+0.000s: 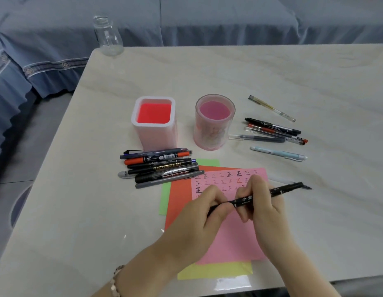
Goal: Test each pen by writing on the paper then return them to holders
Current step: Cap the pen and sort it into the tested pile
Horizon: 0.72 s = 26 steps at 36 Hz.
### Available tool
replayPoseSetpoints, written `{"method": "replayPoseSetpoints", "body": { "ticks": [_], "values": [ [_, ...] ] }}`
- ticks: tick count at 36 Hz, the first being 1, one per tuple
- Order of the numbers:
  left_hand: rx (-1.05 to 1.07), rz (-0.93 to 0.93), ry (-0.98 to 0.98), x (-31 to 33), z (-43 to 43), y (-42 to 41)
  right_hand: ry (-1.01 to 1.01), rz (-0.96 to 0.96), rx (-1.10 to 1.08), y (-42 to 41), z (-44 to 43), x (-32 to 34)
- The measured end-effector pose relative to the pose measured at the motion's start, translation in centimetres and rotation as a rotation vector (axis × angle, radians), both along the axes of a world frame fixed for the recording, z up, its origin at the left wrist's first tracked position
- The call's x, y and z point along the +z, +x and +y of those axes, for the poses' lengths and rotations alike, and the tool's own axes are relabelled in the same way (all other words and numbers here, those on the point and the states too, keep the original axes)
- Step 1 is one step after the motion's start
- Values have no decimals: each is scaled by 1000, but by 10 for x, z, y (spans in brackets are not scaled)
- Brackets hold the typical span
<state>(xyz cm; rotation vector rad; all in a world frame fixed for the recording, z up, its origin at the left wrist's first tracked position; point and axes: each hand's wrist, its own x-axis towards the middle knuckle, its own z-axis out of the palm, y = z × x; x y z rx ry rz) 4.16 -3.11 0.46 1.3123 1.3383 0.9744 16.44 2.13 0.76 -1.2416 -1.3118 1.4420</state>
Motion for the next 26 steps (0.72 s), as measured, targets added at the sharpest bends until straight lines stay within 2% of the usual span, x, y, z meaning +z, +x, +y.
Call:
{"method": "replayPoseSetpoints", "body": {
  "ticks": [3, 4, 6, 8, 11, 14, 16, 19, 23, 26],
  "values": [
    [-59, -355, -294, 11, 12, 0, 52, 49, 58, 6, 8, 2],
    [-83, -411, -364, 12, 16, -2, 77, 63, 96, 8, 10, 0],
    [-94, -390, -419, 11, 21, -5, 126, 59, 200, 11, 12, -5],
    [-77, -219, -352, 3, 24, -8, 116, -30, 314, 17, 16, -17],
    [-37, 128, -170, -12, 20, -14, 65, -371, 432, 36, 30, -40],
    [79, 373, -41, -25, 10, -21, 307, -792, 277, 59, 45, -58],
    [190, 495, 48, -32, 3, -24, 411, -940, 100, 69, 53, -55],
    [333, 535, 126, -42, -6, -30, 399, -1101, 59, 79, 64, -50],
    [476, 617, 214, -46, -8, -47, 322, -1147, 80, 76, 73, -44],
    [547, 754, 287, -43, 0, -70, 325, -1204, 61, 74, 76, -37]
  ]
}}
